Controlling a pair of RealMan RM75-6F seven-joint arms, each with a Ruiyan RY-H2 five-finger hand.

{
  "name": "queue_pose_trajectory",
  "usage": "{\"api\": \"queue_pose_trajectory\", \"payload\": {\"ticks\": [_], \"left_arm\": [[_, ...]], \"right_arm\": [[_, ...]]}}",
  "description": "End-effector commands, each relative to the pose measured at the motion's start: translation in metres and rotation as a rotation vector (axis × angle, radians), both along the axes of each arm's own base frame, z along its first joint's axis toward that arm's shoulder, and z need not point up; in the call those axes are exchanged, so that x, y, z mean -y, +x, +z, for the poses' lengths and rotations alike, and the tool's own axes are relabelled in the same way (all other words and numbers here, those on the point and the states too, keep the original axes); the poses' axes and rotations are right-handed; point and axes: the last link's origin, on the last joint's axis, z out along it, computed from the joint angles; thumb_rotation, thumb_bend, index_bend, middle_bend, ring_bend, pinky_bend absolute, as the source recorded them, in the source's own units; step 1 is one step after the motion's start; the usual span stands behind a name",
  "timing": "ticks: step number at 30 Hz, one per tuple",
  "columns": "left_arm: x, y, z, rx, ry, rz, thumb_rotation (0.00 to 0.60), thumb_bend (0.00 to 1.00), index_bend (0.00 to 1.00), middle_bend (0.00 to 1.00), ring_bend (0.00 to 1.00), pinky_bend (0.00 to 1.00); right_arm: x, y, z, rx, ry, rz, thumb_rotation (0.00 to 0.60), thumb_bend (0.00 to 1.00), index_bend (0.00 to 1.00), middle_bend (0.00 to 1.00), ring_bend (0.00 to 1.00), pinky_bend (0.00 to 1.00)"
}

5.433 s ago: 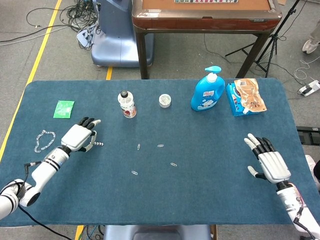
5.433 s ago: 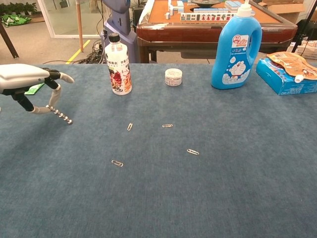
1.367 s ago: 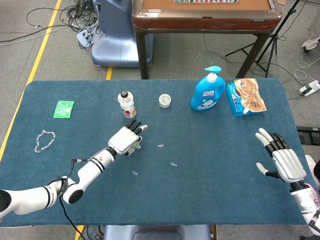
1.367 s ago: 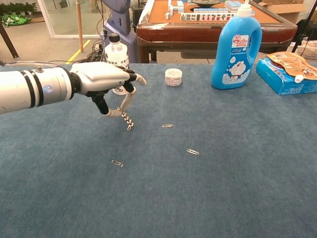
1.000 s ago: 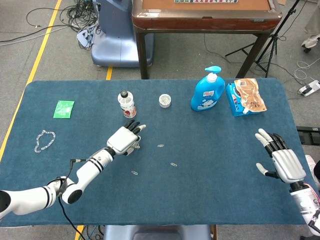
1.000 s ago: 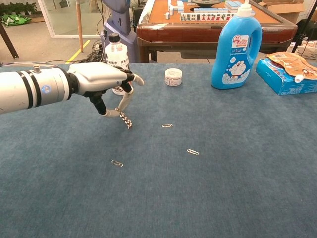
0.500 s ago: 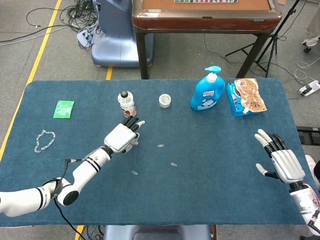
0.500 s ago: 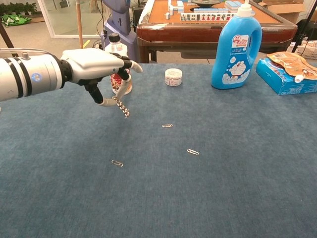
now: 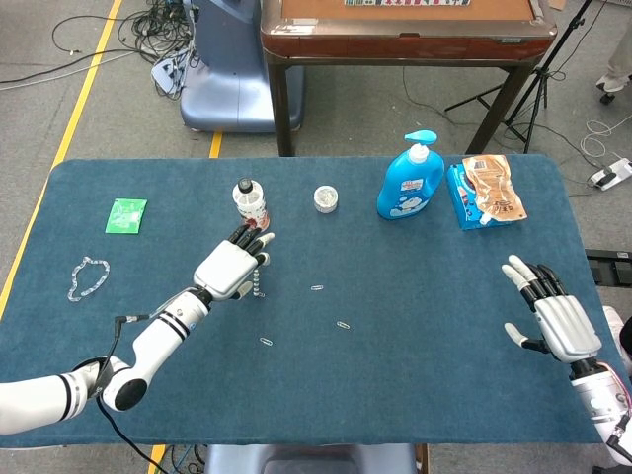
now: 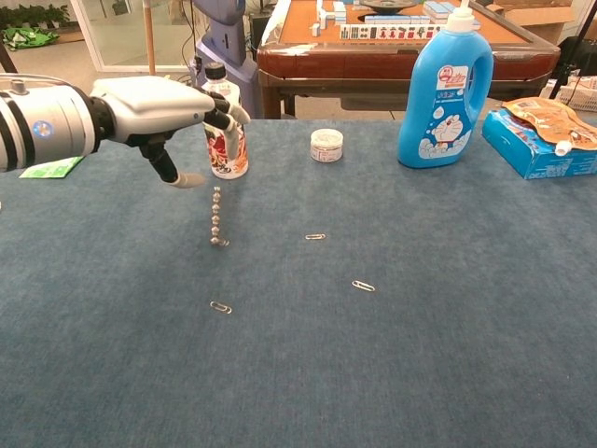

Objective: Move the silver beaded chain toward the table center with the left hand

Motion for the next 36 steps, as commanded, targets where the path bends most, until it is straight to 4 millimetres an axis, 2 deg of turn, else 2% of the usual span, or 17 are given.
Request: {"api": "queue_pose_trajectory", "payload": {"ticks": [1, 4, 8, 16, 23, 29, 36], "left_arm": [[0.000, -0.001, 0.001, -0.002, 0.004, 0.009, 0.600, 0.36, 0.22, 0.00, 0.00, 0.00], [0.001, -0.004, 0.007, -0.005, 0.021, 0.021, 0.600, 0.36, 0.13, 0.00, 0.00, 0.00], [0.004, -0.018, 0.028, -0.006, 0.073, 0.054, 0.600, 0.36, 0.02, 0.00, 0.00, 0.00], [0.023, -0.077, 0.093, 0.037, 0.223, 0.183, 0.600, 0.36, 0.02, 0.00, 0.00, 0.00], [0.057, -0.138, 0.140, 0.109, 0.347, 0.325, 0.600, 0.36, 0.02, 0.00, 0.00, 0.00], [0.091, -0.187, 0.158, 0.208, 0.396, 0.441, 0.600, 0.36, 0.02, 0.00, 0.00, 0.00], [0.110, -0.221, 0.162, 0.267, 0.431, 0.499, 0.600, 0.36, 0.02, 0.00, 0.00, 0.00]], "right_arm": [[0.000, 0.000, 0.000, 0.000, -0.001, 0.000, 0.600, 0.30, 0.00, 0.00, 0.00, 0.00], [0.000, -0.001, 0.001, 0.000, -0.003, -0.002, 0.600, 0.30, 0.00, 0.00, 0.00, 0.00], [-0.001, -0.002, 0.001, 0.002, 0.001, -0.007, 0.600, 0.30, 0.00, 0.00, 0.00, 0.00], [-0.002, -0.001, -0.002, -0.007, 0.013, -0.008, 0.600, 0.31, 0.00, 0.00, 0.00, 0.00], [-0.003, -0.002, -0.014, -0.042, 0.044, -0.011, 0.600, 0.30, 0.00, 0.00, 0.00, 0.00], [-0.003, 0.002, -0.022, -0.063, 0.050, 0.001, 0.600, 0.30, 0.00, 0.00, 0.00, 0.00], [-0.005, 0.002, -0.033, -0.087, 0.074, -0.003, 0.600, 0.30, 0.00, 0.00, 0.00, 0.00]]}}
